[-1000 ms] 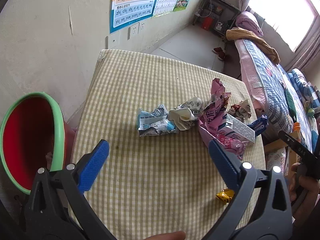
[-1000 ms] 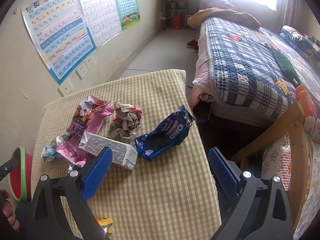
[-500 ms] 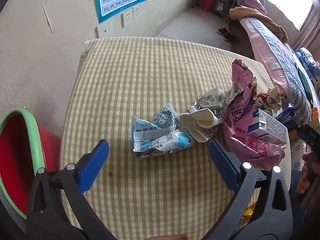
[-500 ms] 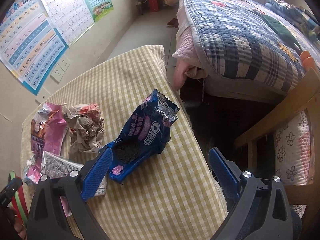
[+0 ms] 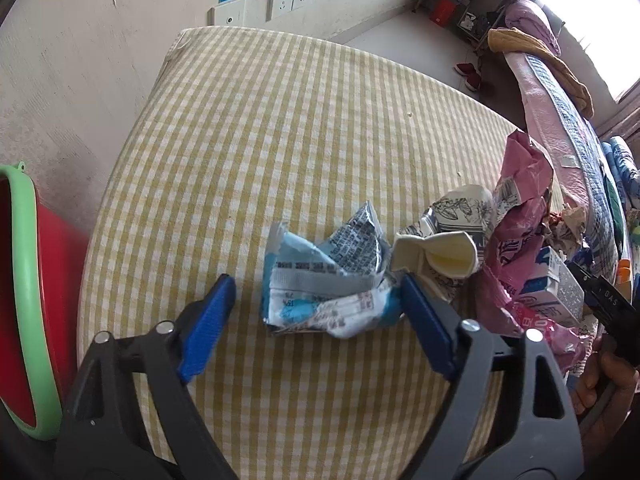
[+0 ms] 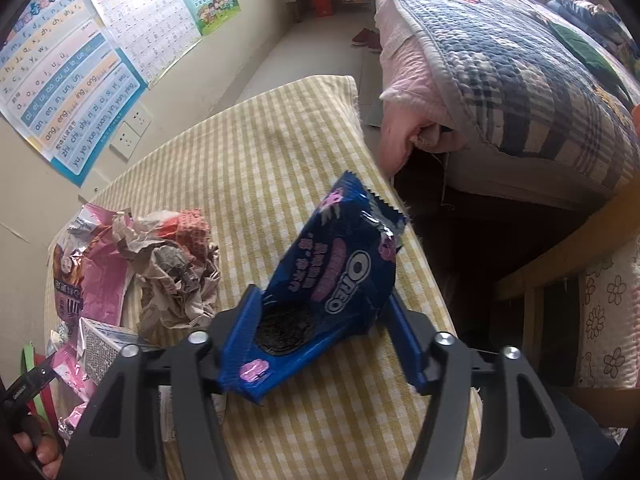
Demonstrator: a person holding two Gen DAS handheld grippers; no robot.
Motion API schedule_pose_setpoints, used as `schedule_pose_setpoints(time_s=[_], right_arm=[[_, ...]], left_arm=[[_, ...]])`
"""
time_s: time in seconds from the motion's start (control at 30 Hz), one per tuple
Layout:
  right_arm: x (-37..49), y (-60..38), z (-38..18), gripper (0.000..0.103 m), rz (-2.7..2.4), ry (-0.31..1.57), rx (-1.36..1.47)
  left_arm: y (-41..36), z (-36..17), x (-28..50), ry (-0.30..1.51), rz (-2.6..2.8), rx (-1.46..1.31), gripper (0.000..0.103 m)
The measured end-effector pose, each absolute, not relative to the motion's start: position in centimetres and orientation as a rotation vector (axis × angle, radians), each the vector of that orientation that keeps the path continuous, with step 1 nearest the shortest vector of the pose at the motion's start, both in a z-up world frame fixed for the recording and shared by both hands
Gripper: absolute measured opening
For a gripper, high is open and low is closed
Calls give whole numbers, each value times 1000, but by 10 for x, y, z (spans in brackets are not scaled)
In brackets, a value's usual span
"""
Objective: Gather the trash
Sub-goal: 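Grasp the blue-white wrapper with the left tool while the right tool grasps the blue Oreo bag, then carry both wrappers over the red bucket and open both tools to drop them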
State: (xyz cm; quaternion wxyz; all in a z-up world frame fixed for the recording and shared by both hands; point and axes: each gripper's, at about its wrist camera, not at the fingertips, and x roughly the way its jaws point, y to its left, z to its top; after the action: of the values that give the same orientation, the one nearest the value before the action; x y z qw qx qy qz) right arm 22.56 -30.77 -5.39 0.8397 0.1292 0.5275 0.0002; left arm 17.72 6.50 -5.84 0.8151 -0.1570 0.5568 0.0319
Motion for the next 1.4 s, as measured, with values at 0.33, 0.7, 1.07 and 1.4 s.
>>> schedule_pose_setpoints(time_s=[0.33,0.7,1.07,1.4], right_arm=[[215,-302,-33,13,39,1090,244],[196,-295,-4,5,75,1049,227],[161,-281,48,3,127,956,179],[134,-245,83,3,214,899,136]], left_arm=[[61,-44,165,1165,36,-348,46],[67,-19,127,1137,47,-350,46],[59,15,94,1074,36,-345,46],[64,41,67,1014,50,-360,46]])
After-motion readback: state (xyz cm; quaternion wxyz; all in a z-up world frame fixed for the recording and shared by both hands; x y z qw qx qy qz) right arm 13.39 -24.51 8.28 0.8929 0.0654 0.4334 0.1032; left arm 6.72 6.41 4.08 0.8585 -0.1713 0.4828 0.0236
